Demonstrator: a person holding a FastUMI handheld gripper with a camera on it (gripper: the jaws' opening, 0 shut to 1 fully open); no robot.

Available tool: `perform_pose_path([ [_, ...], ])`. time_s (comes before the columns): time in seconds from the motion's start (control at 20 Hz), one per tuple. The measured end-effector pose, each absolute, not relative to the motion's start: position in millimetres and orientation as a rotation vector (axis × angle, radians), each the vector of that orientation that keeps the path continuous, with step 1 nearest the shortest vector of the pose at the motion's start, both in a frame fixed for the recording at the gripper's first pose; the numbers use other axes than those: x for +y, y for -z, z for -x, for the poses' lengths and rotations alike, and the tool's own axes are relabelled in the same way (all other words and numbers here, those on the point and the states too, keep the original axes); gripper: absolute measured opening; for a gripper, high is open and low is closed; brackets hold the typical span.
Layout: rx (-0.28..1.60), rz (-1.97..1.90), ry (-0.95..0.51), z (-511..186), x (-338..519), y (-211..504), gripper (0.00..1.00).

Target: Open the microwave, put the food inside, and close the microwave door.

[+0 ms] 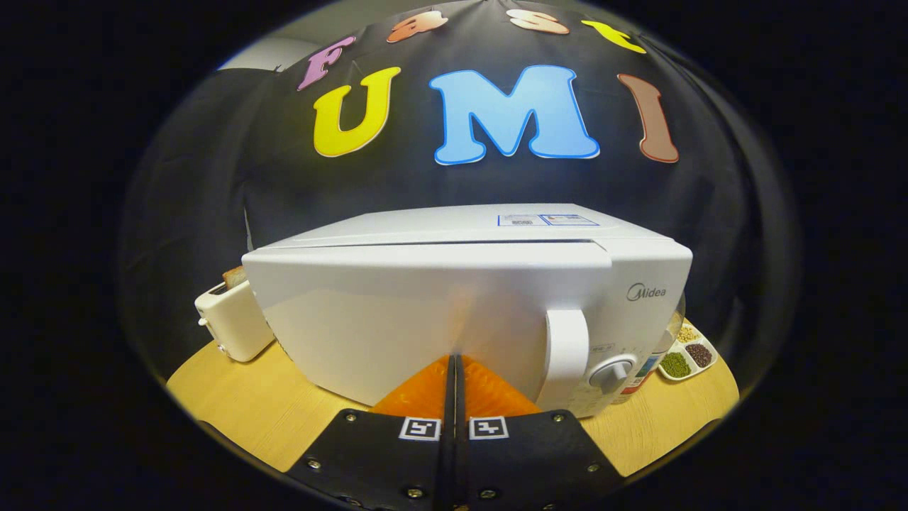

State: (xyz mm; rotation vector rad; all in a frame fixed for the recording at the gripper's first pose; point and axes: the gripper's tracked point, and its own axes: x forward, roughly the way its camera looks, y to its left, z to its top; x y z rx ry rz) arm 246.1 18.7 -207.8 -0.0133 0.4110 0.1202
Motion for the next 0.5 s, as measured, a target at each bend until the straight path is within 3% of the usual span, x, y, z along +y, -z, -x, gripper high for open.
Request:
perform_pose_path([
  [0.3, 0.403, 0.114, -0.072, -261.1, 16.2, 215.2, 0.01],
  [0.5, 0.358, 0.1, -0.052, -230.9, 24.2, 184.8, 0.01],
])
